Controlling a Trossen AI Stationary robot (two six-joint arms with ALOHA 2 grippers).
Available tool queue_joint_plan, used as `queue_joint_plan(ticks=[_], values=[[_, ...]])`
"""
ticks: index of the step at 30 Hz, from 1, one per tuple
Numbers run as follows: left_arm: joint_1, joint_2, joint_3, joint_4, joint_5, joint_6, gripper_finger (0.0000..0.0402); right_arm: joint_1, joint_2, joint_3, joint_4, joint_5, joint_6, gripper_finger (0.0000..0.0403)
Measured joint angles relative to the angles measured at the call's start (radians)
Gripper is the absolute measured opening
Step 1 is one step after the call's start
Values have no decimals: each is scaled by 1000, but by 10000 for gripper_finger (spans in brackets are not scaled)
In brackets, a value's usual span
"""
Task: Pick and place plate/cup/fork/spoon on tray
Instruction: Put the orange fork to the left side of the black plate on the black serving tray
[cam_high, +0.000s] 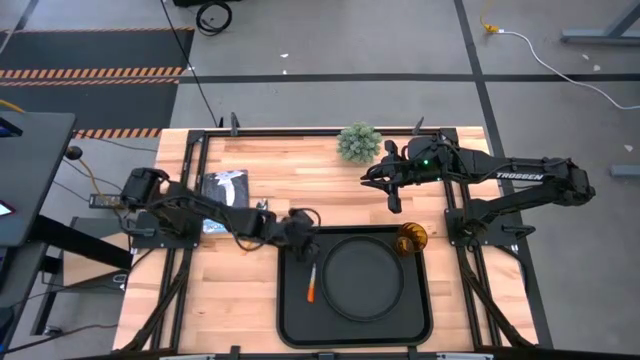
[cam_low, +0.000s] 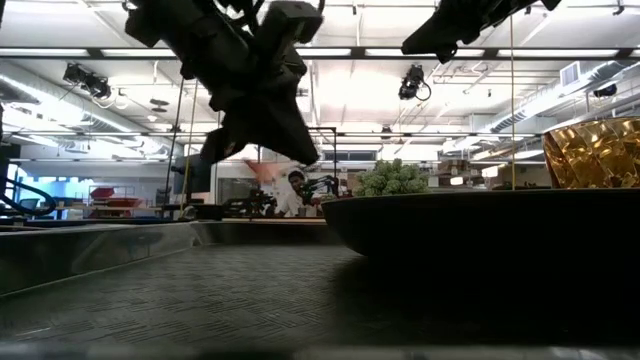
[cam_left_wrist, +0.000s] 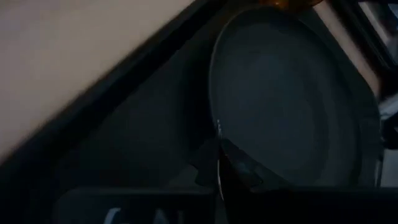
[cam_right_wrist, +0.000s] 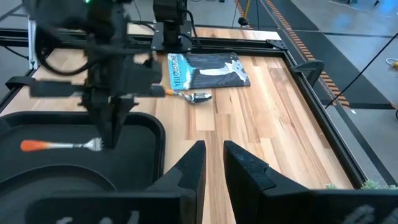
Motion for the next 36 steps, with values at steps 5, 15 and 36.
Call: queue_joint_plan(ticks=[5,15,36], values=[[-47,46,-4,-15,-62,-85,11,0,0,0,7,-20,0,64],[-78,106,-3,30,-100,-192,11,0,0,0,15,-30,-5,64],[-88,196,-3,126,-144,-266,81,0,0,0,26,-33,-8,64]])
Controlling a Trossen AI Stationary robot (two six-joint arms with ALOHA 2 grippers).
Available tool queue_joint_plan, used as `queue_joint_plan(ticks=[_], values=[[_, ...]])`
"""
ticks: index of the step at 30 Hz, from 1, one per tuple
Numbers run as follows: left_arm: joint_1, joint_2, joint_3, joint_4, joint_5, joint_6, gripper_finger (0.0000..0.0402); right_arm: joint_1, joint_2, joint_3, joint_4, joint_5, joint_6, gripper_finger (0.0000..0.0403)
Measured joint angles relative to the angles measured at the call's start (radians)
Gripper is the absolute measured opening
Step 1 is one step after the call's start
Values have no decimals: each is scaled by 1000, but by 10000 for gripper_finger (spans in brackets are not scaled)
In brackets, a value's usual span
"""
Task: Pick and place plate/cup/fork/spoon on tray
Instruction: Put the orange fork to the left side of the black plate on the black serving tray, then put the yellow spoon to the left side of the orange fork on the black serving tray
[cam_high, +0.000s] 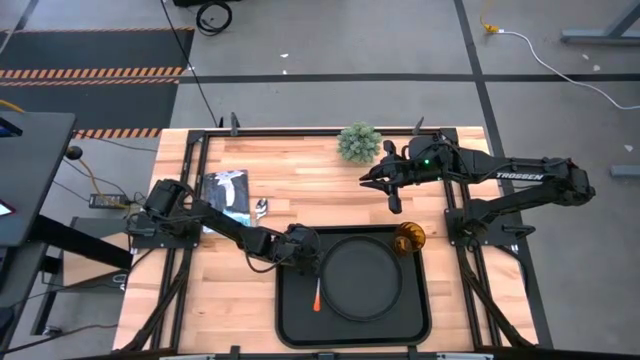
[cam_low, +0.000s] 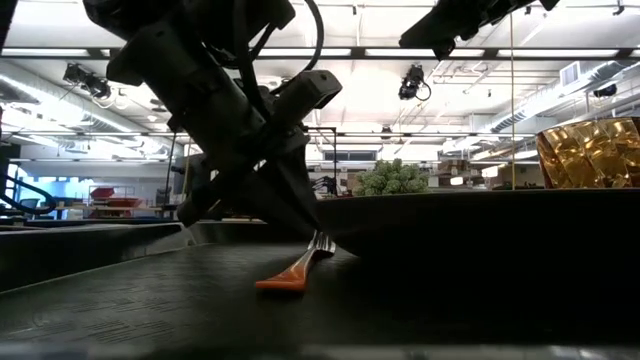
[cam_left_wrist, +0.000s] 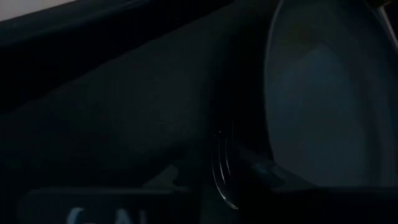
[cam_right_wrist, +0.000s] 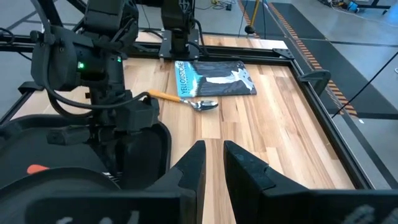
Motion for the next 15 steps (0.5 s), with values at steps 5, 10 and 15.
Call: queue_joint_plan(ticks=[5,10,15], values=[[-2,0,0,-1,-12,32,129,0,0,0,-12,0,0,64],[4,-5,-1,-5,12,157,170,0,0,0,4,0,-16,64],[7,-47,-1,-112,29,239,180,0,0,0,1,-1,-10,64]])
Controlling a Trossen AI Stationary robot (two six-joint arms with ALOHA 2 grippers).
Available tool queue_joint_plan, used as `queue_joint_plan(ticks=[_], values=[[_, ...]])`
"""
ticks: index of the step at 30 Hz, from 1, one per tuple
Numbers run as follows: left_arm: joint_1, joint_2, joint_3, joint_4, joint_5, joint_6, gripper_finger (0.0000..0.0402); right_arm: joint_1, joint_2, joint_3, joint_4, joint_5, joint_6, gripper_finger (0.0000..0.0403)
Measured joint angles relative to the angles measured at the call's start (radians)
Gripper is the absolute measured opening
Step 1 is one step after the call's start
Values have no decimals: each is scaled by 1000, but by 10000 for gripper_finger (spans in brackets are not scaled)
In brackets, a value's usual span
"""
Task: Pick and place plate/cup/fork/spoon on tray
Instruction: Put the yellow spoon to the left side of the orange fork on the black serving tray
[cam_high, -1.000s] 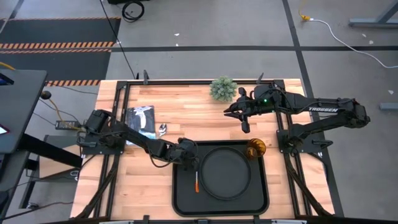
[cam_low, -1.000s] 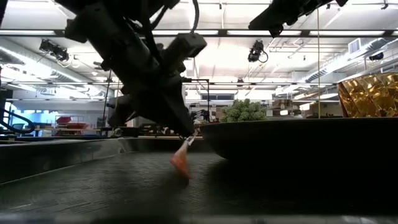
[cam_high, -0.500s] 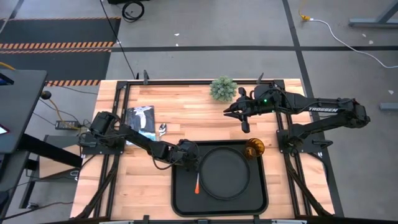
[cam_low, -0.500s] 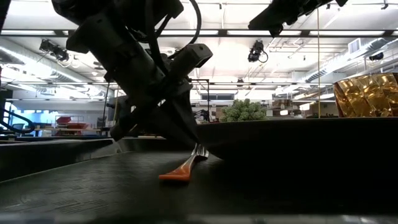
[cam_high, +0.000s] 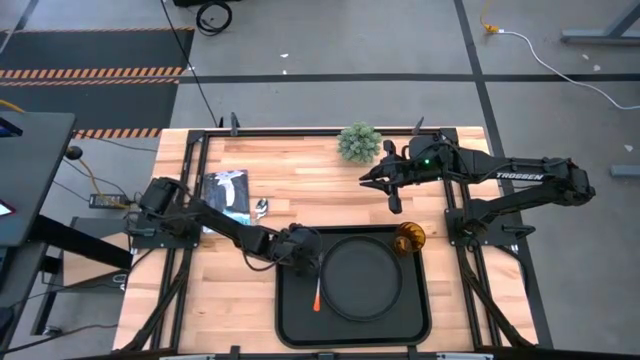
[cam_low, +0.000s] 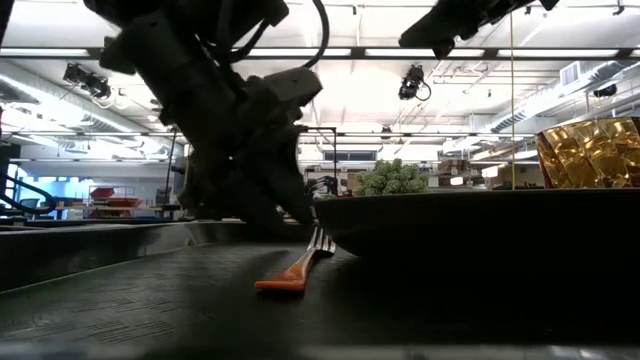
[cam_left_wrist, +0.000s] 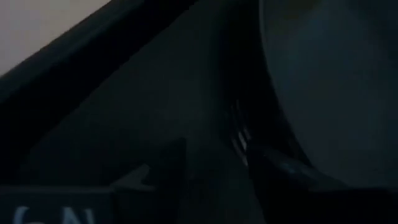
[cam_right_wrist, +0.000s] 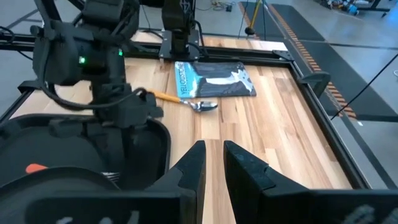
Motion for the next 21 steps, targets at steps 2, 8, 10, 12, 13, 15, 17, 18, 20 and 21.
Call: queue_joint_plan(ticks=[2,8,10,12,13,15,17,18,20,21], values=[[8,-27,0,-52,14,37,180,0,0,0,-9,0,2,64],[51,-108,0,-189,37,110,180,0,0,0,-9,0,23,64],[74,-134,0,-243,68,112,180,0,0,0,-6,0,36,64],[97,-149,0,-303,98,120,180,0,0,0,-2,0,50,64],[107,-158,0,-325,106,136,180,0,3,0,-1,0,54,64],[129,-183,0,-375,109,184,179,0,6,0,-4,0,66,64],[157,-209,0,-419,113,237,175,1,6,0,1,0,70,64],[174,-221,0,-441,125,263,172,3,6,0,5,1,70,64],[213,-246,0,-481,163,323,168,10,6,0,6,0,70,64],[237,-260,0,-493,189,356,166,15,6,0,10,0,70,64]])
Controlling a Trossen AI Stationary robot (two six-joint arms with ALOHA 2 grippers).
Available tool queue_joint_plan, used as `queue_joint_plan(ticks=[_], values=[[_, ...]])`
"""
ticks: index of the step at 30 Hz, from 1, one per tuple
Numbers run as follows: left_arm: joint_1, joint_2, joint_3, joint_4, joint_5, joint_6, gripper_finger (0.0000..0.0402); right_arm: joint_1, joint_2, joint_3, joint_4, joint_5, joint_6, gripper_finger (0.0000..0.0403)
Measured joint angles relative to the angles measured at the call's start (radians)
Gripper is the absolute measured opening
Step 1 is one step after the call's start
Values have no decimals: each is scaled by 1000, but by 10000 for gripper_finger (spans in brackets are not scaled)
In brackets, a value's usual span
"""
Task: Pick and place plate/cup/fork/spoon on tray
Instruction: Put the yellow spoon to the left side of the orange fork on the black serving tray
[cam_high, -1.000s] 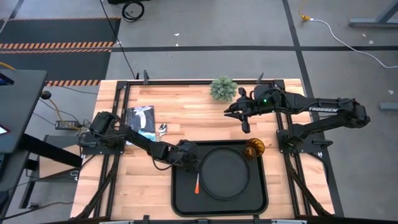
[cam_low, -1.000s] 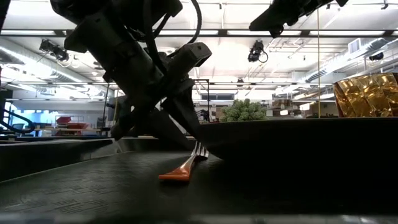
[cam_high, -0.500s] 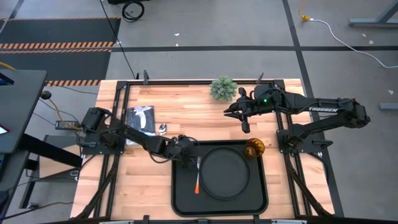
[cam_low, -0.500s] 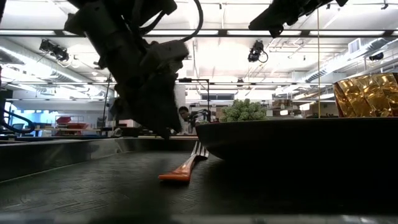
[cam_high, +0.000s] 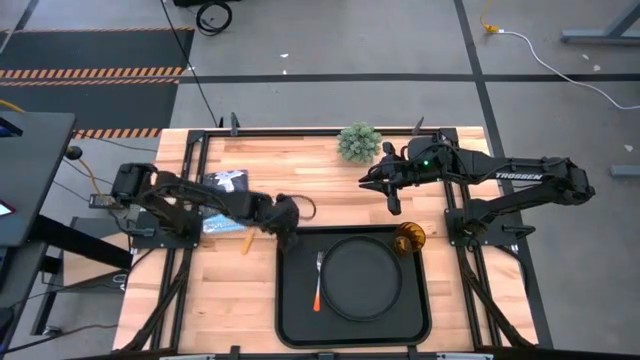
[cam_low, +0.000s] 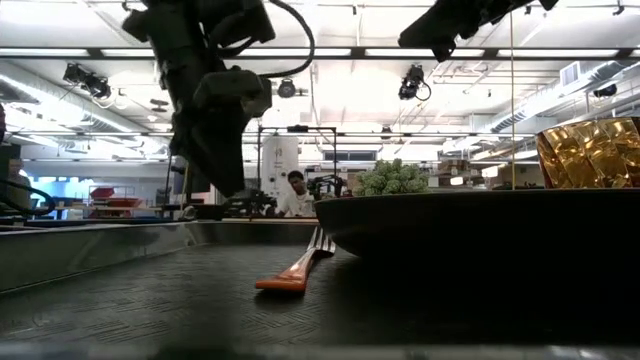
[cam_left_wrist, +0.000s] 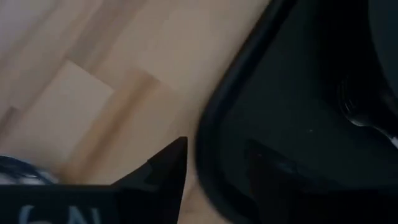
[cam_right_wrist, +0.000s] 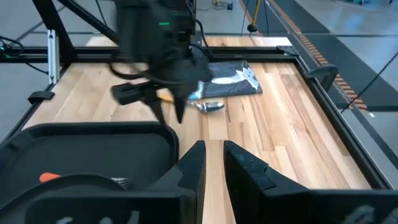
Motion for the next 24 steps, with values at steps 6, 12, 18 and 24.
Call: queue_joint_plan(ticks=[6,12,18,24], values=[[164,-36,0,-112,97,227,147,31,0,0,3,0,19,64],[341,-34,0,-148,200,441,133,46,0,0,6,18,36,64],[496,-30,0,-183,274,624,122,47,2,0,10,34,59,64],[628,25,0,-229,361,743,108,48,3,0,20,38,96,64]])
